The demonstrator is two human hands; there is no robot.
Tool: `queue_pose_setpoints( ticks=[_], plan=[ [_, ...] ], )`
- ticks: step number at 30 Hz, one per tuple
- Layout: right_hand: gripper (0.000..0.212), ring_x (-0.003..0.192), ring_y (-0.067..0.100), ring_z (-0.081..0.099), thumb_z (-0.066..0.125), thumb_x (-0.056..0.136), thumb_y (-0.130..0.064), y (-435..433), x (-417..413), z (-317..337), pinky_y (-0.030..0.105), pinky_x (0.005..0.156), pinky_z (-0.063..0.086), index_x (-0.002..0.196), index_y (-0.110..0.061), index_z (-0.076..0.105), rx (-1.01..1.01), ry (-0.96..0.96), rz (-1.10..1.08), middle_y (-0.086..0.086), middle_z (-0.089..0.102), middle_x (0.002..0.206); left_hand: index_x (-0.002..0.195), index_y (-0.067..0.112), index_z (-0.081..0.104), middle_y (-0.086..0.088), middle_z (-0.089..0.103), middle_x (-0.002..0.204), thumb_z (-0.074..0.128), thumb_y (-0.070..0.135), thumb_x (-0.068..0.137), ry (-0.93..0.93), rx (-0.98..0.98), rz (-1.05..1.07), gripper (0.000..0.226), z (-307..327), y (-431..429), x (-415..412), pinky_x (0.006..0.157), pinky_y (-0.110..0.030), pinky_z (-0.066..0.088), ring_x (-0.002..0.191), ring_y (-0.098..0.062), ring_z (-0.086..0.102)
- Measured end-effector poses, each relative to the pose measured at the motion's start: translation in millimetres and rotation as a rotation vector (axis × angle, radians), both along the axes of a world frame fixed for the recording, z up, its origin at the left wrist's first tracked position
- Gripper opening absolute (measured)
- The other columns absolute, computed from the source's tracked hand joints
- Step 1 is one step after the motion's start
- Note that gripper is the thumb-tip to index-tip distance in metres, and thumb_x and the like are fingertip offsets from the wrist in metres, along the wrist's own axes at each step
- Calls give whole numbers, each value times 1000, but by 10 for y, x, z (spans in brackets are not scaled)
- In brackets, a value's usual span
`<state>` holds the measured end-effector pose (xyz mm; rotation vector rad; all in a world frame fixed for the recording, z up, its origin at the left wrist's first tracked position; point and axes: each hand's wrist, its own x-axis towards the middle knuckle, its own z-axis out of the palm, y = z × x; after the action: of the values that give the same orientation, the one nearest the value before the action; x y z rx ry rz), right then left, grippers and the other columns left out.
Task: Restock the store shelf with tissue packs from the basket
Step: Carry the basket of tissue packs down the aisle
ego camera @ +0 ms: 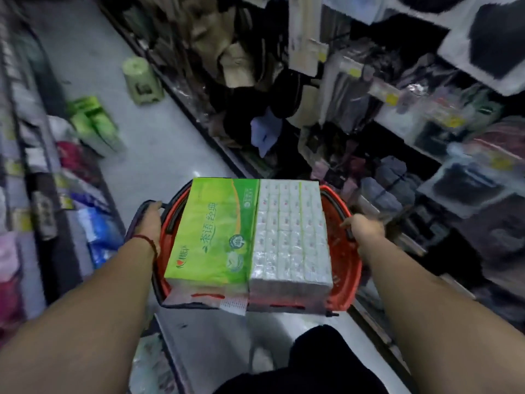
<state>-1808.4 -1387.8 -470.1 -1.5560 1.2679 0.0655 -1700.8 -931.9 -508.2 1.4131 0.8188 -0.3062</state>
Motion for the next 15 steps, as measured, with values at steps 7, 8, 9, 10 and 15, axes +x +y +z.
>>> queue_pose_setpoints(
  ticks=[7, 8, 9, 10, 15],
  plan=[
    [23, 69, 31, 60, 75, 63, -7, 1183, 2346, 27, 40, 63, 52, 85, -9, 68, 35, -99, 215, 18, 66, 81, 110, 24, 69, -1, 72, 59, 49, 63, 95, -124, 5, 331, 47, 666, 997, 981, 55, -31, 51, 50, -20, 69],
    [22, 69, 31, 60, 76, 65, -6, 1349, 2685, 55, 40, 63, 52, 85, -8, 68, 25, -109, 267, 17, 65, 78, 114, 24, 67, 2, 67, 49, 45, 57, 101, -149, 40, 362, 42, 721, 1070, 1144, 54, -30, 47, 51, -21, 66],
    [20, 69, 31, 60, 77, 68, -6, 1479, 2947, 81, 39, 64, 52, 85, -7, 68, 28, -121, 309, 16, 64, 76, 112, 23, 64, 2, 65, 48, 43, 52, 104, -163, 33, 368, 37, 798, 1116, 1252, 53, -29, 45, 56, -21, 62],
    [18, 73, 31, 61, 78, 71, -7, 1636, 3257, 117, 38, 65, 51, 86, -7, 68, 24, -137, 356, 15, 64, 78, 110, 19, 62, -1, 65, 54, 43, 50, 104, -192, 61, 401, 37, 775, 1270, 1410, 51, -27, 45, 59, -20, 58],
    [27, 95, 36, 70, 85, 73, -18, 2503, 4913, 459, 50, 89, 60, 96, -8, 74, 31, -158, 505, 17, 74, 104, 96, 19, 64, 2, 60, 48, 41, 44, 105, -210, 35, 633, 35, 1014, 2048, 2307, 43, -20, 44, 40, -12, 56]
  ],
)
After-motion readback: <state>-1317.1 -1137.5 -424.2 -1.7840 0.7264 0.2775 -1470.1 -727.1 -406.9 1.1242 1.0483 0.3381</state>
